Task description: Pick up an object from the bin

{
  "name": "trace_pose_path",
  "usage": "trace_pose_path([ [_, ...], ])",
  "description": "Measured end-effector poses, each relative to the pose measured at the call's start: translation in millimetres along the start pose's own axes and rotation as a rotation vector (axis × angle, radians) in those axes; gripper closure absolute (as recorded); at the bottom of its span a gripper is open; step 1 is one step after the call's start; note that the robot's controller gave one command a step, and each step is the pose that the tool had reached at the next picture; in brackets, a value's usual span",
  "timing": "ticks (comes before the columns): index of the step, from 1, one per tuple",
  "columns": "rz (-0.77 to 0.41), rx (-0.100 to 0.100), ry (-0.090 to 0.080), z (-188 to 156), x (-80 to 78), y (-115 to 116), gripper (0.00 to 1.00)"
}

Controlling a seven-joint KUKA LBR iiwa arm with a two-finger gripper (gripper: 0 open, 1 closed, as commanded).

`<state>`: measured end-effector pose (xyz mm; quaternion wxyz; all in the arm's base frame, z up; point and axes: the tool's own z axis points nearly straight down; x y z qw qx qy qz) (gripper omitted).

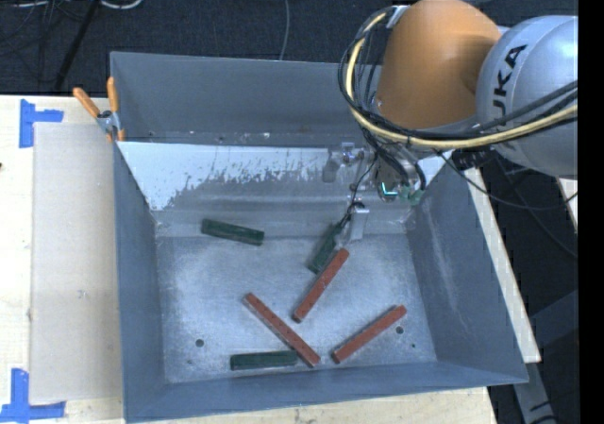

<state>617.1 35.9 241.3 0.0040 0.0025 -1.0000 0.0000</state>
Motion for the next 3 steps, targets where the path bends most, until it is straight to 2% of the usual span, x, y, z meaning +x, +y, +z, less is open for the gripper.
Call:
trace_pose_path([
  [1, -0.417, 0.0, 0.0, 169, 36.0, -36, 0.0],
  [2, -0.414, 0.0, -0.006, 166, 34.3, -36, 1.0],
  [3, -0.711, 0.003, -0.015, 23, 53.2, 31, 1.0],
])
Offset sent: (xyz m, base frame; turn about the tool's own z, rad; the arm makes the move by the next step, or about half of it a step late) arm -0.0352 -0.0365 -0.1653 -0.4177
